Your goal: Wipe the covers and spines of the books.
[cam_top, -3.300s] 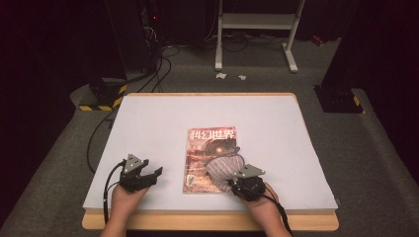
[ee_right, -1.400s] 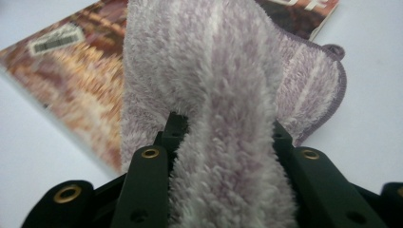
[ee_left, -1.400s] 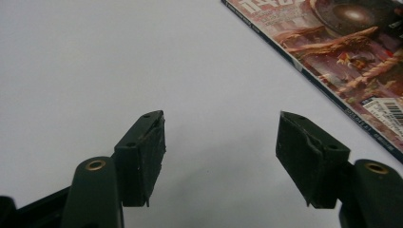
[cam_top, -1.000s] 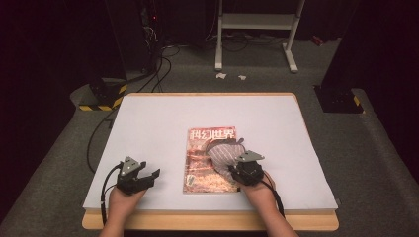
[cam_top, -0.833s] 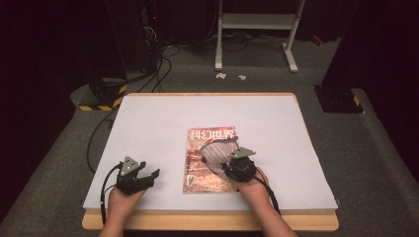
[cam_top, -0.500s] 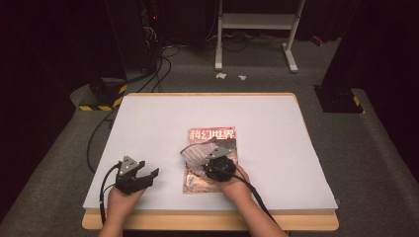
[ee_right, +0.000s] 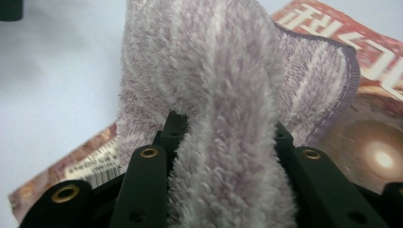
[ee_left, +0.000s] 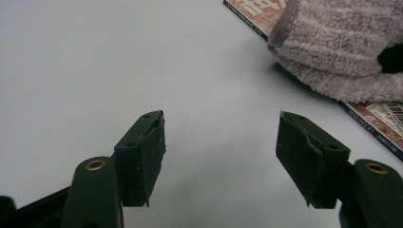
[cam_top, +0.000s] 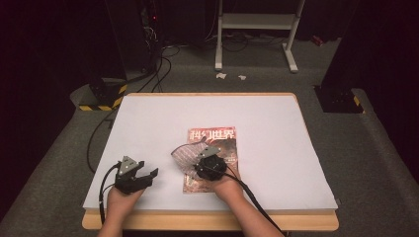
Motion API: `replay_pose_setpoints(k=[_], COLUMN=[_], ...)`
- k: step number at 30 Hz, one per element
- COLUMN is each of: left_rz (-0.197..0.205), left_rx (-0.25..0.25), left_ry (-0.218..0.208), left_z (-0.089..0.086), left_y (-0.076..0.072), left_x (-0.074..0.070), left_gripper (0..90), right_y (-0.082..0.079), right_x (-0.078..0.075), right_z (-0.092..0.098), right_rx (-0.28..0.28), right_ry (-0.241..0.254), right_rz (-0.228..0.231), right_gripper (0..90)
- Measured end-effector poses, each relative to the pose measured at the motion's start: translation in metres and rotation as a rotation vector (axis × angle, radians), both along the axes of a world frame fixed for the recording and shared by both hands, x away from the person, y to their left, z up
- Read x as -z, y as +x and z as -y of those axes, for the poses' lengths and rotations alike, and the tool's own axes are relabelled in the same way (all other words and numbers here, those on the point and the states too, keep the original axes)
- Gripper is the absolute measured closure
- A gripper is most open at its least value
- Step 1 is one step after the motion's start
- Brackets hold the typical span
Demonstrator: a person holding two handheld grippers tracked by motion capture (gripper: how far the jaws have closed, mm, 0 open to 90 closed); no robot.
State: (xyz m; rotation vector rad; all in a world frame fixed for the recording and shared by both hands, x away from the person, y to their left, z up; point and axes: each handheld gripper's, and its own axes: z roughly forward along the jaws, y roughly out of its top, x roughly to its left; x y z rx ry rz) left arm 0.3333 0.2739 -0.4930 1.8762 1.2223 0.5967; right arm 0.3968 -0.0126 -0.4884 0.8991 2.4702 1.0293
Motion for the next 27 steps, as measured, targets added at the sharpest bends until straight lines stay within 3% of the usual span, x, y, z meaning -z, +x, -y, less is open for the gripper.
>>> replay_pose_setpoints(k=[19, 27], left_rz=[-0.006, -0.01], left_rx=[-0.014, -0.007], left_ry=[-0.001, 0.002], left_z=[-0.003, 0.0], left_y=[0.0, 0.001], left_x=[0.001, 0.001], left_gripper=[34.1, 34.1], right_y=[0.0, 0.001], right_x=[-0.001, -0.004], right_z=[0.107, 0.105], right_rx=[0.231, 0.239], right_ry=[0.005, -0.01], right_rz=[0.017, 0.015], right_gripper=[63.5, 63.7])
